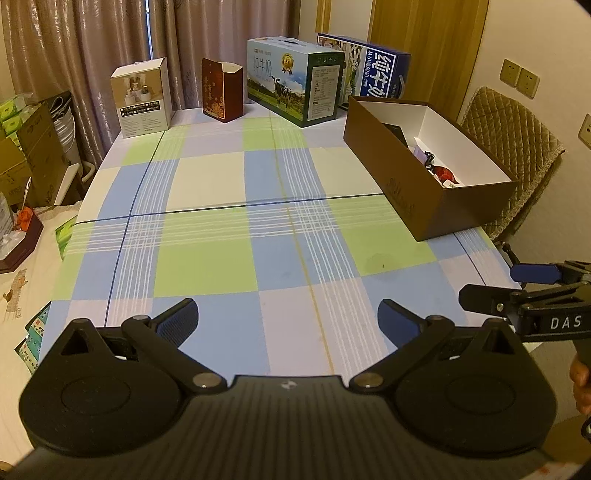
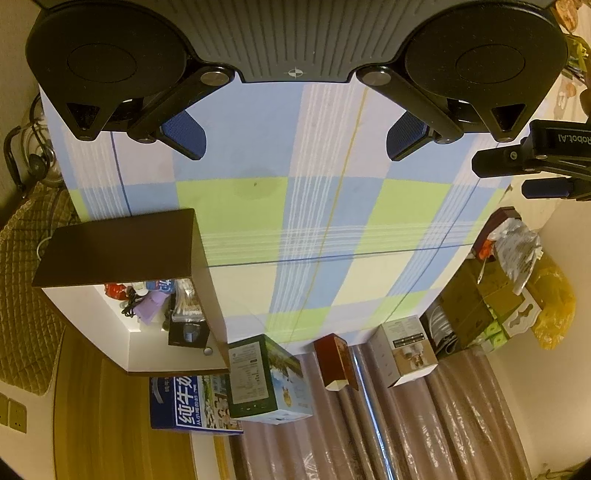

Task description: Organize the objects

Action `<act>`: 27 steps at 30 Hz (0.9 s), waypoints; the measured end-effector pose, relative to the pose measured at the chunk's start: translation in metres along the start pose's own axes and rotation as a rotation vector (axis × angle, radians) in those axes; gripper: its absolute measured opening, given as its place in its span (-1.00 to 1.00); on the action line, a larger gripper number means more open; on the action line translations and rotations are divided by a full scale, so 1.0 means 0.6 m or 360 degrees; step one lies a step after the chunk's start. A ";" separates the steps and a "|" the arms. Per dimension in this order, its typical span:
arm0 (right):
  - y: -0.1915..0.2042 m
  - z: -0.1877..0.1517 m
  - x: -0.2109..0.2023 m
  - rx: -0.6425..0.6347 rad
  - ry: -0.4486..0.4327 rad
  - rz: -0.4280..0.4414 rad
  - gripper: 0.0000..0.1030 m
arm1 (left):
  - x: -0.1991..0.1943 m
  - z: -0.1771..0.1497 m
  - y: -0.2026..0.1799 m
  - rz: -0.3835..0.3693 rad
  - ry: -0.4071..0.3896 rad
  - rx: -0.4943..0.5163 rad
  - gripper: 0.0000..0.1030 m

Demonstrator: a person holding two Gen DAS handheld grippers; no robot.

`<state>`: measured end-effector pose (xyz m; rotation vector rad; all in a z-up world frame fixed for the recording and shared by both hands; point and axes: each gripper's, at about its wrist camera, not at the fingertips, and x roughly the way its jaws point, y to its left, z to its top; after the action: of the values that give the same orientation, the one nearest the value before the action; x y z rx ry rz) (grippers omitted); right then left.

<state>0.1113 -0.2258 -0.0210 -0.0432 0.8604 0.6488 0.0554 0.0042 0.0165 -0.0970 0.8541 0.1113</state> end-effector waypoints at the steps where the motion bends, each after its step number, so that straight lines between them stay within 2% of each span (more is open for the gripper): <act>1: 0.001 0.000 0.000 -0.0002 0.0000 0.0001 0.97 | 0.000 -0.001 0.001 -0.0001 0.0000 0.0000 0.98; 27: 0.013 0.006 0.017 -0.0018 0.0018 0.0004 0.97 | 0.009 -0.002 0.018 0.0005 0.0013 -0.0020 0.98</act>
<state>0.1140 -0.2134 -0.0242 -0.0559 0.8678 0.6563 0.0564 0.0148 0.0115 -0.1081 0.8620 0.1193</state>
